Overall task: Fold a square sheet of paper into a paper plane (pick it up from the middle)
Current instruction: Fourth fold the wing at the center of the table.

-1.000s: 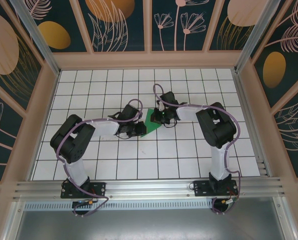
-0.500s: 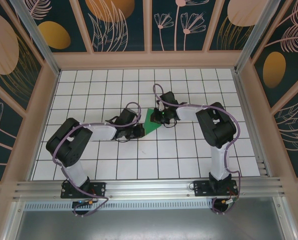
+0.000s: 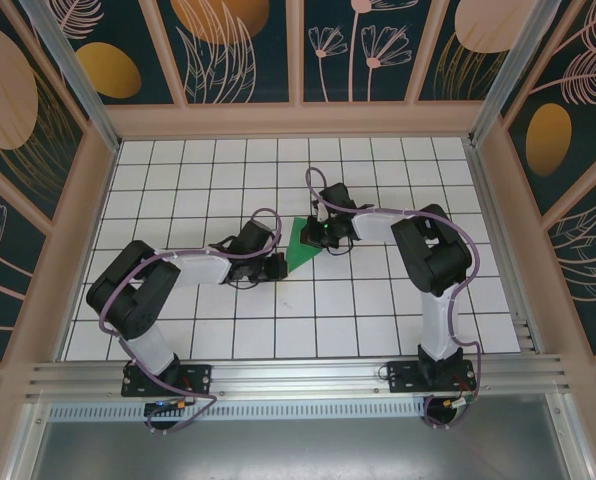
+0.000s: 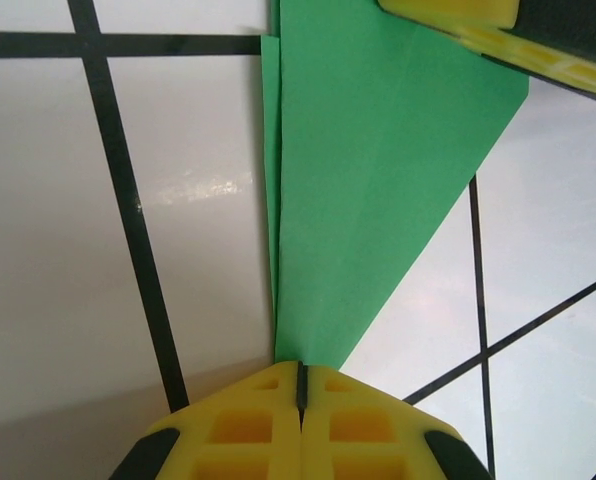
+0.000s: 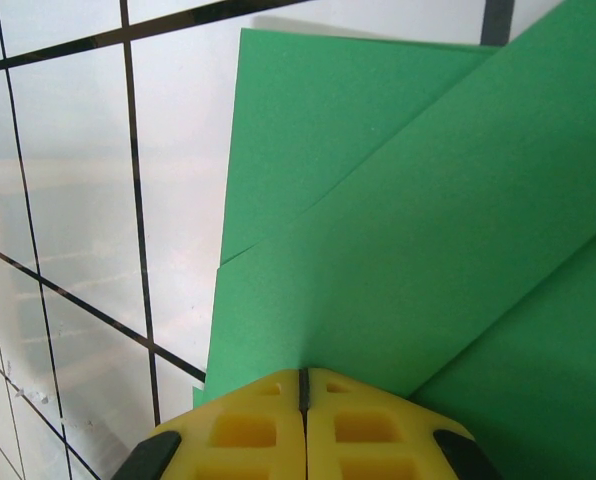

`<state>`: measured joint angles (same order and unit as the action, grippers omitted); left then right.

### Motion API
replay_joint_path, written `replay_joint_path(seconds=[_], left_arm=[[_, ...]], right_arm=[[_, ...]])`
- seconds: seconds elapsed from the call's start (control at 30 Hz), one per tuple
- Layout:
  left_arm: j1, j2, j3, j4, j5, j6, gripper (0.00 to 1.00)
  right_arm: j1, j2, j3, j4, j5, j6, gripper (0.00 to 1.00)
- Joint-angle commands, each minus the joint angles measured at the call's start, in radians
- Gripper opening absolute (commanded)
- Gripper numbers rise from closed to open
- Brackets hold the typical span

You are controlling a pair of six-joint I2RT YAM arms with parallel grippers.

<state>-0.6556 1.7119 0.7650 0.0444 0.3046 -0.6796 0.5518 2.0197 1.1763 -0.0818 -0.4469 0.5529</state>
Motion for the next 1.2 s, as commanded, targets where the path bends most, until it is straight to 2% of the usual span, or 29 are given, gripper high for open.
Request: replay_joint_path(seconds=[0.0, 0.2, 0.47, 0.6, 0.77, 0.9, 1.17], left_arm=[[-0.022, -0.016, -0.047, -0.251, 0.019, 0.033, 0.01], [-0.024, -0.051, -0.024, -0.253, 0.030, 0.045, 0.02], [-0.021, -0.164, 0.089, -0.151, -0.133, -0.007, 0.11], [-0.019, -0.124, 0.147, -0.112, -0.159, -0.014, 0.14], [-0.009, -0.022, 0.201, -0.087, -0.132, -0.017, 0.13], [-0.006, 0.047, 0.202, -0.075, -0.106, -0.032, 0.11], [-0.007, 0.071, 0.147, -0.088, -0.104, -0.043, 0.09]], right_arm=[[0.005, 0.111, -0.041, -0.091, 0.130, -0.002, 0.08], [0.005, 0.113, -0.042, -0.093, 0.131, 0.001, 0.07], [0.001, 0.115, -0.040, -0.092, 0.124, 0.002, 0.07], [0.001, 0.117, -0.040, -0.092, 0.121, 0.003, 0.08], [0.001, 0.117, -0.036, -0.090, 0.117, 0.002, 0.07], [0.000, 0.117, -0.029, -0.093, 0.116, 0.001, 0.07], [0.001, 0.117, -0.027, -0.093, 0.114, 0.003, 0.08]])
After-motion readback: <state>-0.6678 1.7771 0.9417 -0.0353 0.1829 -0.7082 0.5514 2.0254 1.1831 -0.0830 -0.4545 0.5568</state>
